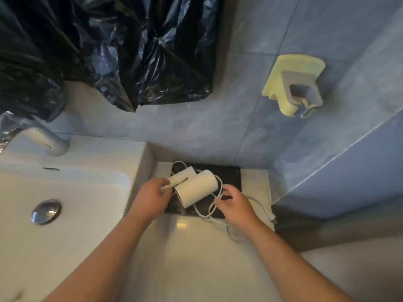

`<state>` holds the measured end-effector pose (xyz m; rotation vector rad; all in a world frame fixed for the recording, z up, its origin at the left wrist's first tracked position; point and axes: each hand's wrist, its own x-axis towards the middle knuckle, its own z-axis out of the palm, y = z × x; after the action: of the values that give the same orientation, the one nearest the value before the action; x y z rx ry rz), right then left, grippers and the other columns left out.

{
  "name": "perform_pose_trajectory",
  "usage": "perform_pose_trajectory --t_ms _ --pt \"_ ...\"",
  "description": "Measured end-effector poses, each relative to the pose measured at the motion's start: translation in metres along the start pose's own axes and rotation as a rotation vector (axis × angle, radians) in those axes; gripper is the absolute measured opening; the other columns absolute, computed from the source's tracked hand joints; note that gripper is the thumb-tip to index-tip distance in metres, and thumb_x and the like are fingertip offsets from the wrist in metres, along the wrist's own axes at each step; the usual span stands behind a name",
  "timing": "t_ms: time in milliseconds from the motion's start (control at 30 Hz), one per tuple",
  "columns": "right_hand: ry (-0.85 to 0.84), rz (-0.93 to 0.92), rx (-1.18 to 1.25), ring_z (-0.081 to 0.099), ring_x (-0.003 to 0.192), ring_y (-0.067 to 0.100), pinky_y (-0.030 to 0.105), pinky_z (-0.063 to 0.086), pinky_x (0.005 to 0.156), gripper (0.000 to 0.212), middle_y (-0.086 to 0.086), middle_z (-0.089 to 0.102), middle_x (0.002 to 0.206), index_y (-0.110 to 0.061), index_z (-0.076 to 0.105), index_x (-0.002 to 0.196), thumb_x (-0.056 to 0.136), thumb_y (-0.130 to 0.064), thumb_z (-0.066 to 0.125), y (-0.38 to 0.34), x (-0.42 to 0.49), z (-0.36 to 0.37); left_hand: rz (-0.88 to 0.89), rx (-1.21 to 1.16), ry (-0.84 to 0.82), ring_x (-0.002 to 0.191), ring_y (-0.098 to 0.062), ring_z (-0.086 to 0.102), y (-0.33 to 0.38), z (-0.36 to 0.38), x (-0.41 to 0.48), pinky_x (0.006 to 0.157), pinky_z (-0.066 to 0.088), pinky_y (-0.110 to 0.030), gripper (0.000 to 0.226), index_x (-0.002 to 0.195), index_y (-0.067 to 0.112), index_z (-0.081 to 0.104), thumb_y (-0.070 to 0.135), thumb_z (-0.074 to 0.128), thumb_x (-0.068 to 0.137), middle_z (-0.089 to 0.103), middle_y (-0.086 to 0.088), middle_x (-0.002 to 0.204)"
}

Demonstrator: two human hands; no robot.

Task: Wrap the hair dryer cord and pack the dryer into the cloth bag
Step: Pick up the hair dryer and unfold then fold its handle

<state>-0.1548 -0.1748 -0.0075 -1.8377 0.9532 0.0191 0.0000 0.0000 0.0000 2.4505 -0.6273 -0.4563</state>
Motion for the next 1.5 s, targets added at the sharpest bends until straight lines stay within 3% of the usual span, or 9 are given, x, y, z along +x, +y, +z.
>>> perform_pose_trajectory --t_ms 100,200,433,767,900,1067,1233,1400,1500 --pt "0.047 -0.016 -0.053 0.057 0.110 0.015 0.035 0.049 0.093 0.056 -0.004 0.054 0.129 -0.026 0.050 0.136 0.083 -0.036 0.064 -0.007 0.020 0.005 0.012 0.063 0.015 0.105 -0.032 0.062 -0.004 0.009 0.028 0.090 0.047 -0.036 0.028 0.117 0.009 0.069 0.019 0.056 0.095 0.067 -0.016 0.112" --pt "0.029 0.009 -0.052 0.060 0.103 0.015 0.039 0.051 0.092 0.042 -0.007 0.061 0.117 -0.023 0.058 0.127 0.087 -0.037 0.061 -0.009 0.030 0.007 -0.006 0.103 -0.118 0.101 -0.038 0.062 -0.008 0.019 0.048 0.085 0.048 -0.039 0.020 0.100 0.006 0.066 0.021 0.055 0.094 0.067 -0.019 0.105" --pt "0.071 0.045 -0.024 0.062 0.092 0.012 0.037 0.053 0.086 0.027 -0.004 0.066 0.104 -0.023 0.059 0.110 0.086 -0.032 0.063 -0.009 0.044 0.011 -0.048 0.109 -0.248 0.103 -0.036 0.061 -0.022 0.033 0.069 0.086 0.049 -0.037 0.026 0.120 0.007 0.059 0.015 0.050 0.098 0.064 -0.020 0.116" --pt "0.142 -0.013 0.145 0.060 0.080 0.012 0.025 0.050 0.064 0.026 0.000 0.061 0.095 -0.021 0.054 0.095 0.078 -0.030 0.072 -0.019 0.018 0.001 0.097 -0.027 -0.075 0.109 -0.022 0.053 -0.011 0.012 0.044 0.093 0.041 -0.033 0.035 0.130 0.018 0.056 0.015 0.055 0.096 0.060 -0.006 0.118" --pt "0.157 -0.021 0.392 0.062 0.092 0.005 0.026 0.054 0.077 0.041 -0.012 0.060 0.103 -0.023 0.048 0.110 0.079 -0.022 0.074 -0.032 -0.003 -0.006 0.165 -0.087 0.035 0.106 -0.021 0.052 0.006 -0.006 0.019 0.090 0.041 -0.033 0.033 0.128 0.015 0.057 0.011 0.055 0.095 0.061 -0.006 0.116" --pt "0.017 -0.102 0.754 0.068 0.100 0.015 0.027 0.058 0.074 0.019 0.003 0.070 0.110 -0.018 0.061 0.106 0.088 -0.011 0.065 -0.058 -0.031 -0.017 0.218 -0.224 0.189 0.108 -0.013 0.049 0.036 -0.025 -0.020 0.093 0.039 -0.031 0.033 0.128 0.012 0.058 0.007 0.055 0.095 0.056 0.005 0.117" --pt "0.083 -0.183 0.861 0.069 0.096 0.020 0.051 0.056 0.088 0.036 0.004 0.072 0.103 -0.018 0.065 0.101 0.069 -0.024 0.080 -0.081 -0.061 -0.034 0.263 -0.369 0.218 0.103 -0.012 0.055 0.064 -0.045 -0.063 0.081 0.042 -0.020 0.030 0.112 0.025 0.056 0.005 0.058 0.090 0.059 0.008 0.108" --pt "0.104 -0.283 0.818 0.067 0.100 0.027 0.060 0.053 0.089 0.055 0.006 0.071 0.104 -0.018 0.065 0.106 0.058 -0.036 0.083 -0.092 -0.097 -0.056 0.288 -0.485 0.146 0.093 -0.006 0.060 0.092 -0.073 -0.095 0.072 0.051 -0.026 0.019 0.103 0.031 0.056 0.038 0.055 0.085 0.060 0.009 0.105" --pt "0.122 -0.332 0.773 0.066 0.104 0.030 0.060 0.052 0.091 0.060 0.006 0.070 0.108 -0.020 0.064 0.107 0.055 -0.042 0.084 -0.095 -0.117 -0.063 0.335 -0.446 0.098 0.087 -0.008 0.063 0.110 -0.087 -0.102 0.070 0.051 -0.030 0.032 0.098 0.033 0.060 0.055 0.043 0.084 0.064 0.010 0.098"
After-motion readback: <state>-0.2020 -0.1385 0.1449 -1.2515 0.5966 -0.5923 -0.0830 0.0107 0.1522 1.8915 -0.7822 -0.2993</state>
